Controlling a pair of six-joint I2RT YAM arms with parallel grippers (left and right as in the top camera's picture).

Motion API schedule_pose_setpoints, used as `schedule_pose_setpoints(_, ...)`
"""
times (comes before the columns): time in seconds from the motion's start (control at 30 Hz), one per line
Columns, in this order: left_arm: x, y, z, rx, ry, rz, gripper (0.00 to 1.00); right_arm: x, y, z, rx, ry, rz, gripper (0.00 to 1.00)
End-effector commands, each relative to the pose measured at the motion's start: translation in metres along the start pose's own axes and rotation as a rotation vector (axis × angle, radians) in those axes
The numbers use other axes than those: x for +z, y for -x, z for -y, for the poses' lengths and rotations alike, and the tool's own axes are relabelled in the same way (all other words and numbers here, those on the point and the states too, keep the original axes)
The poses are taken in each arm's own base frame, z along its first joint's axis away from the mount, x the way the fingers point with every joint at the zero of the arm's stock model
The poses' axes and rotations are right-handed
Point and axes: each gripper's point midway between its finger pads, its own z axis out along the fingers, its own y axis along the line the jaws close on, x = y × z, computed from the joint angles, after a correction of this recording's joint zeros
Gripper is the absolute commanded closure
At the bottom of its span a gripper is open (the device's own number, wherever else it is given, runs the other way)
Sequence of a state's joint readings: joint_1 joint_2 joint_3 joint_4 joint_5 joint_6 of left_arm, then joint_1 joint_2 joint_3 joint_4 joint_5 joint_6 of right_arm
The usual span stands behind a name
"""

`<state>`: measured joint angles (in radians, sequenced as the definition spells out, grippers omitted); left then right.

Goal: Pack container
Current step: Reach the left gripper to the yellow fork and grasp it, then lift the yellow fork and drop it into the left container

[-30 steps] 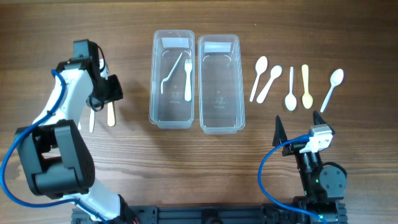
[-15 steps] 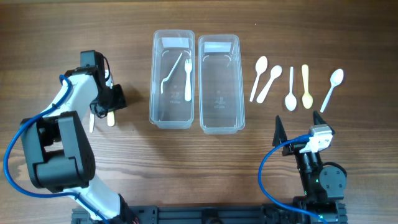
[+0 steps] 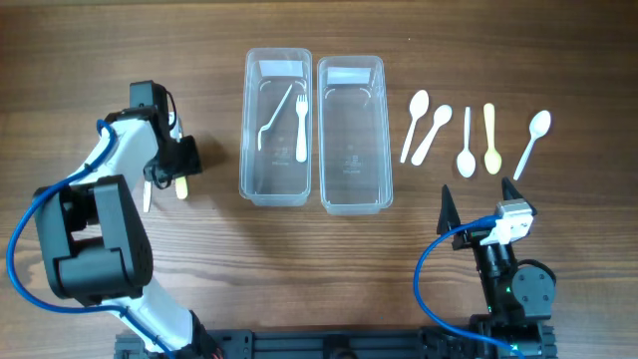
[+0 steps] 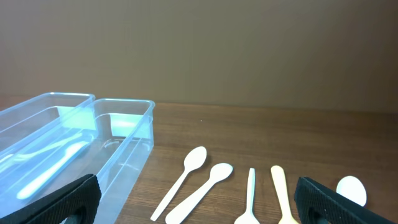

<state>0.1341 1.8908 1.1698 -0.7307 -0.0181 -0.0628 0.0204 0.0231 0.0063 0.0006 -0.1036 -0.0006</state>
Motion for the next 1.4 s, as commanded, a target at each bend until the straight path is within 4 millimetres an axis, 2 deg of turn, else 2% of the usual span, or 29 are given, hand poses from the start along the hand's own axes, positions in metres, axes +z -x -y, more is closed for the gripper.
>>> schedule_pose_setpoints(0.0,0.007,0.006,-0.011,0.022,0.048,0.023,0.51,0.0,0.001,0.003,0.0,-0.015,0.006,0.0)
schedule_pose_setpoints(0.2,0.008,0.017,-0.01,0.02,0.042,0.068,0.51,0.0,0.001,0.003,0.0,-0.015,0.006,0.0)
schedule_pose_setpoints(0.5,0.029,0.002,-0.011,0.02,0.05,-0.012,0.53,0.0,0.001,0.003,0.0,-0.015,0.006,0.0)
schedule_pose_setpoints(0.57,0.03,0.002,-0.011,0.02,0.05,-0.016,0.57,0.0,0.001,0.003,0.0,-0.015,0.006,0.0)
schedule_pose_setpoints(0.63,0.03,0.001,-0.011,0.02,0.05,-0.017,0.75,0.0,0.001,0.003,0.0,-0.015,0.006,0.0)
schedule_pose_setpoints(0.67,0.03,0.0,-0.011,0.02,0.051,-0.021,0.79,0.0,0.001,0.003,0.0,-0.015,0.006,0.0)
schedule_pose_setpoints(0.83,0.03,0.0,-0.011,0.02,0.051,-0.024,0.85,0.0,0.001,0.003,0.0,-0.015,0.006,0.0)
schedule_pose_setpoints(0.87,0.027,0.001,-0.011,0.02,0.051,-0.023,0.9,0.0,0.001,0.003,0.0,-0.015,0.006,0.0)
schedule_pose_setpoints(1.0,0.005,0.019,-0.01,0.019,0.047,0.016,0.96,0.0,0.001,0.003,0.0,-0.015,0.006,0.0)
schedule_pose_setpoints(1.1,-0.024,0.042,-0.007,0.015,0.039,0.086,0.96,0.0,0.001,0.003,0.0,-0.015,0.006,0.0)
schedule_pose_setpoints(1.2,-0.063,0.068,-0.004,0.008,0.029,0.166,0.94,0.0,0.001,0.003,0.0,-0.015,0.006,0.0)
schedule_pose_setpoints(1.27,-0.089,0.081,0.007,0.014,-0.015,0.209,0.94,0.0,0.001,0.003,0.0,-0.015,0.006,0.0)
schedule_pose_setpoints(1.37,-0.13,0.096,0.037,0.027,-0.132,0.271,0.94,0.0,0.001,0.003,0.0,-0.015,0.006,0.0)
